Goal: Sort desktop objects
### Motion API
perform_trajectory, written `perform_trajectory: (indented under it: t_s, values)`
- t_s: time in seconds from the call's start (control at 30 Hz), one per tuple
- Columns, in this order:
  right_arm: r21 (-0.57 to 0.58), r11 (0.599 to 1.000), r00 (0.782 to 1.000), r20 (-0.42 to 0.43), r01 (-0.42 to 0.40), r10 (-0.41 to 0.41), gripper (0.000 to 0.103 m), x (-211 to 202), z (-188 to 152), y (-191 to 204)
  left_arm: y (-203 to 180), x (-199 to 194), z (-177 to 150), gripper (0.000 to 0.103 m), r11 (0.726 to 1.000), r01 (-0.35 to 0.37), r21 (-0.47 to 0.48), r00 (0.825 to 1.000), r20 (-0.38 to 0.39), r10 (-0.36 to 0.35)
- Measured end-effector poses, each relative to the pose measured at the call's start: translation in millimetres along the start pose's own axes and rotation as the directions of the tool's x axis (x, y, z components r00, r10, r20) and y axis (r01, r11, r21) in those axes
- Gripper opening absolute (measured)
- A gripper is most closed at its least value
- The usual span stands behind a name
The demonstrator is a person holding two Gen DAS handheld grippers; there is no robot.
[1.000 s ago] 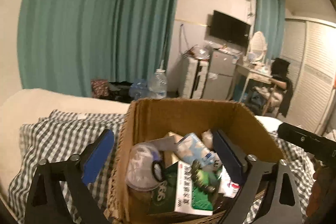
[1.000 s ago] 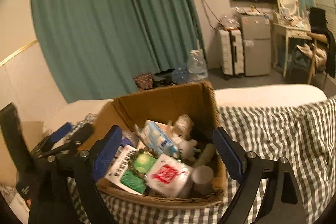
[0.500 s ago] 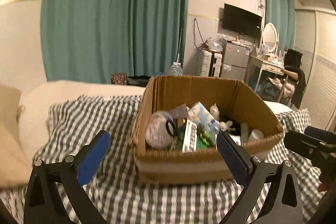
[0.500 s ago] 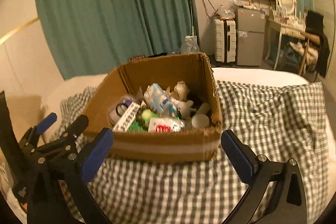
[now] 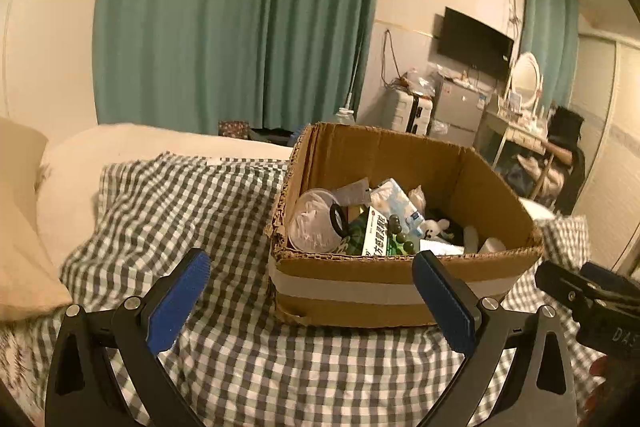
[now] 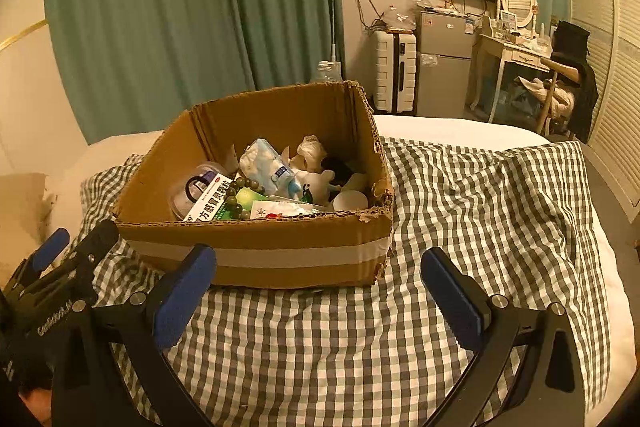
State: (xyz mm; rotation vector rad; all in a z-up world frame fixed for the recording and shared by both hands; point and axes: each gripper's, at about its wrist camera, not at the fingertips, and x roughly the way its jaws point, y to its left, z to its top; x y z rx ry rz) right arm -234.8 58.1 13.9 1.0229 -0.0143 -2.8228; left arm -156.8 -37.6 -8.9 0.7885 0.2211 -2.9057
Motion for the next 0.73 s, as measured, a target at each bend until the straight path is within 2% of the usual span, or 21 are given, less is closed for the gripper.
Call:
perform_trajectory:
  t_s: [0.1, 0.43, 0.73]
  values:
    - [0.000, 1.000, 1.000, 0.009, 0.009, -0.009, 0.103, 0.7, -1.3, 0.3, -5.4, -2.4, 2.6, 0.103, 1.000, 0.010, 0.026, 1.000, 0.004, -0.010]
    - [0.005, 1.000, 1.000, -0.005, -0.009, 0.009, 0.103, 2.9, -3.6, -0.4, -6.7, -2.4, 3.4, 0.103, 1.000, 0.005, 0.021, 1.000, -0.010, -0.004]
    - [-0.007, 1.000, 1.000, -0.025, -0.014, 0.014, 0.103, 6.3, -7.2, 5.9, -17.5, -1.6, -2.8, 0.103, 0.996, -0.003, 0.090, 1.000, -0.016, 0.004]
